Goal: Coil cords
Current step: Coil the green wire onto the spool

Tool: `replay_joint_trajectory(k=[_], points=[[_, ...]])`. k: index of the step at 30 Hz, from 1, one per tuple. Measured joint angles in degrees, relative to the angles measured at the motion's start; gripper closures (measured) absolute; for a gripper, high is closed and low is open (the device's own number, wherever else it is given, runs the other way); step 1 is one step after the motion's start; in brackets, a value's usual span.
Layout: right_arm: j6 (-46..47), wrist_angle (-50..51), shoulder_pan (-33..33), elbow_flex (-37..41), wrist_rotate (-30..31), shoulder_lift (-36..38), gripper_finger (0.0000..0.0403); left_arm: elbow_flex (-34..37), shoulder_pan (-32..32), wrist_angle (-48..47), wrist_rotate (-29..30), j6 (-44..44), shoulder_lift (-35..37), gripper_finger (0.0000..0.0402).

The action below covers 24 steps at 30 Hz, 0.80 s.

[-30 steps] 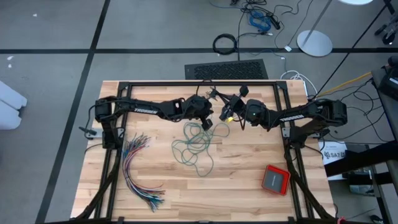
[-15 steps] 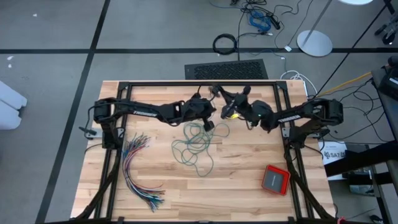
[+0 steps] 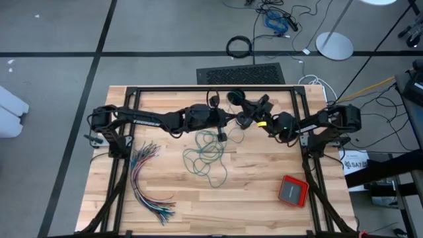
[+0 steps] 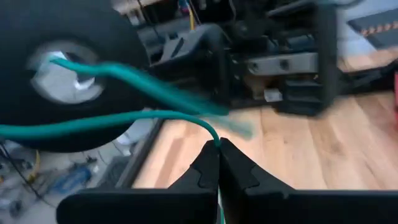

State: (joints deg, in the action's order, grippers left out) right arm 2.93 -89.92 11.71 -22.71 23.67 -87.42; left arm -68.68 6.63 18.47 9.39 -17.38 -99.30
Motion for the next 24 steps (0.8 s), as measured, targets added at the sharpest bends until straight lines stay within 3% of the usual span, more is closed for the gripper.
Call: replay_joint_trajectory(k=[8,24], points=[[-7.44,0.01,-3.51,-4.71,-1.14,-0.39,0.0403,0.37,1.49,2.26,1.24,-1.41,-1.15,0.0402],[-8.32,0.01,-5.44,-4.01,0.5,-0.37,0.0403,2.58,3.01,-3.52,1.35,4.98,-1.14,0.0402]])
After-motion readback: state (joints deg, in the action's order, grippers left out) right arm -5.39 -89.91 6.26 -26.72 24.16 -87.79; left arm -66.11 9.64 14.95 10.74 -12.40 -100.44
